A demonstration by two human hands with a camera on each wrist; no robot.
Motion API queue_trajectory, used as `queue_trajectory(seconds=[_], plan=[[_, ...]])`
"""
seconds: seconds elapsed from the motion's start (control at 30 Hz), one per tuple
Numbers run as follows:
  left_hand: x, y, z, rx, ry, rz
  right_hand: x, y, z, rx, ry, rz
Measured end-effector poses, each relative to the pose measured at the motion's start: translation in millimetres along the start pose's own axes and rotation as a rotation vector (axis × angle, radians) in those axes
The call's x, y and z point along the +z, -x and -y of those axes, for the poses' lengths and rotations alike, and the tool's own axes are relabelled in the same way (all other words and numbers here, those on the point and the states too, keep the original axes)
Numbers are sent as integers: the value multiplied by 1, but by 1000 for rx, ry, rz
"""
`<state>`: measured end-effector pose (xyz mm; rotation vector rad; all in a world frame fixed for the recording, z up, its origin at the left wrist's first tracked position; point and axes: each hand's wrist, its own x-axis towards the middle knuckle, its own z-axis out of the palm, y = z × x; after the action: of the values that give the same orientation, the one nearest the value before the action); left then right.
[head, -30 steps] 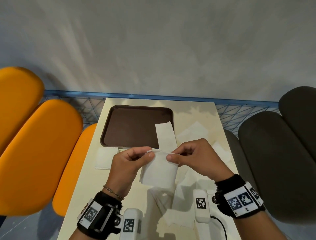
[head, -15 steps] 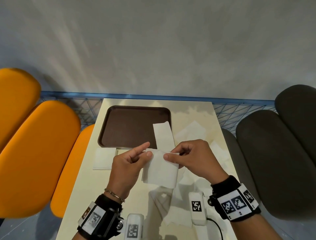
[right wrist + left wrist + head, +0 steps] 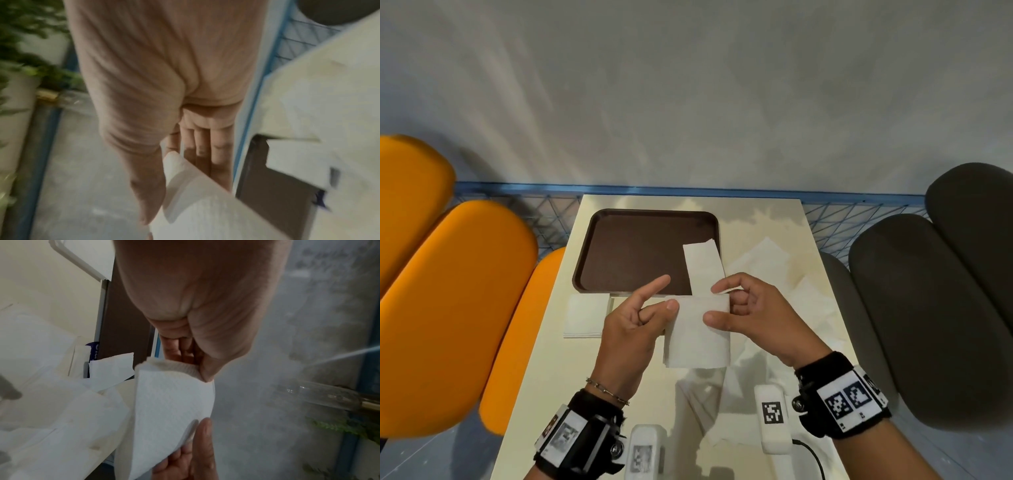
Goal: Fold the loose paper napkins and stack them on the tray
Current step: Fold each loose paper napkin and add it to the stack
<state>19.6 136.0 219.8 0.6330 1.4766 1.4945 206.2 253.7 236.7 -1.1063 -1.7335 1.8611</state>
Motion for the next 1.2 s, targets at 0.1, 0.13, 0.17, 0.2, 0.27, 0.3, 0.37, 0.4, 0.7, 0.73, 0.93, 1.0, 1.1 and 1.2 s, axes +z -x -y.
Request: queue_trajectory(seconds=[0.1, 0.13, 0.17, 0.2, 0.27, 0.3, 0.37, 0.4, 0.7, 0.73, 0.93, 1.0, 1.1, 1.2], plan=[[-1, 3, -3, 8, -16, 27, 2, 2, -5, 34, -165, 65], [-2, 4, -3, 13, -20, 27, 2, 2, -7, 39, -185, 48], [-3, 5, -2, 21, -27, 21, 2, 2, -10, 44, -199, 19], [-3, 5, 0, 29, -37, 8, 2, 2, -13, 49, -210, -13], [-2, 6, 3, 52, -63, -31, 0, 3, -16, 64, -234, -58], [-1, 7, 5, 65, -78, -53, 0, 3, -17, 70, -246, -69], [2, 8, 11, 91, -98, -103, -1, 3, -17, 89, -270, -93], [2, 9, 14, 99, -107, -124, -2, 3, -17, 101, -282, -112], [16, 21, 21, 104, -152, -184, -4, 12, -17, 20, -270, -265], [19, 23, 21, 106, -139, -202, -4, 12, -18, 17, -263, -249], [24, 35, 29, 88, -81, -310, -8, 22, -33, 120, -120, 108], [19, 39, 32, 75, -65, -351, -7, 22, -39, 136, -83, 91], [11, 43, 39, 56, -34, -400, -1, 17, -45, 178, -64, 61], [3, 41, 47, 32, 1, -434, 6, 10, -48, 226, -48, 120]])
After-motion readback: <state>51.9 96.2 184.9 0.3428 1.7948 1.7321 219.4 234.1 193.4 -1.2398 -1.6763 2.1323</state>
